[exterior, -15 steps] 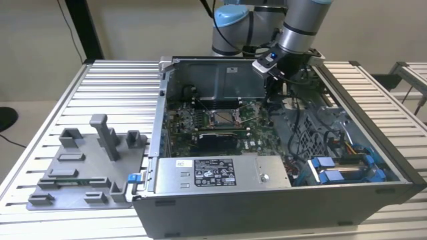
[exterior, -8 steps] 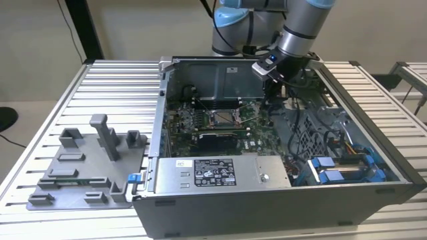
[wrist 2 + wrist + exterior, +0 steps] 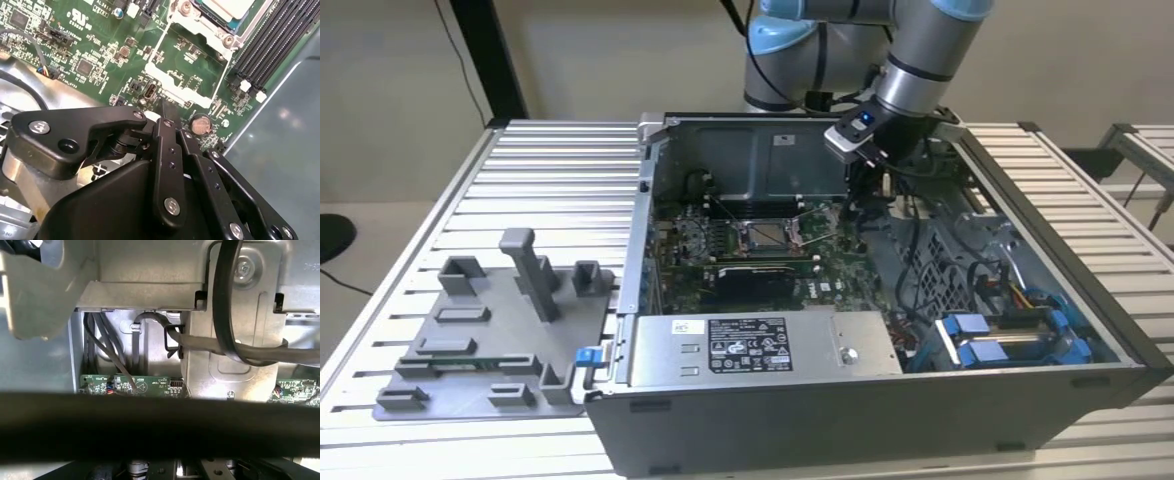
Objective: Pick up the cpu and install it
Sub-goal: 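Close the cpu cover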
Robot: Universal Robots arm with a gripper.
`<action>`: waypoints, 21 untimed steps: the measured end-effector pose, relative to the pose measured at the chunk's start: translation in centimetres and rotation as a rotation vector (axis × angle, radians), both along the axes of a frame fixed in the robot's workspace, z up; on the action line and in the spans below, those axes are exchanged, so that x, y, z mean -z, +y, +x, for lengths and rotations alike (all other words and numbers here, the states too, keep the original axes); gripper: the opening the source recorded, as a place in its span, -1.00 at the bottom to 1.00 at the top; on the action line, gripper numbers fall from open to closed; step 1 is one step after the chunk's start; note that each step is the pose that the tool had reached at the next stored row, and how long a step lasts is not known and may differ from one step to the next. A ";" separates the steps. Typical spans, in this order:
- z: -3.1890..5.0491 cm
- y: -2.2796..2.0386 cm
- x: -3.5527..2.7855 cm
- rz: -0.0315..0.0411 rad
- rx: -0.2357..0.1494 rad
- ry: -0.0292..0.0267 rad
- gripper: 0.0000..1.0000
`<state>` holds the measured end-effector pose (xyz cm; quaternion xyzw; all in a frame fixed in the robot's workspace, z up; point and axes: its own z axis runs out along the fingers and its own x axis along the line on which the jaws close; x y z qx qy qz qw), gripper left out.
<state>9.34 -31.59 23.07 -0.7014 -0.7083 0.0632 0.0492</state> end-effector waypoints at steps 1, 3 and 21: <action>0.01 0.00 0.05 -0.0001 0.000 0.0000 -1.00; 0.02 -0.01 0.10 -0.0003 -0.001 0.0000 -1.00; 0.01 -0.08 0.03 -0.0001 -0.001 0.0239 -1.00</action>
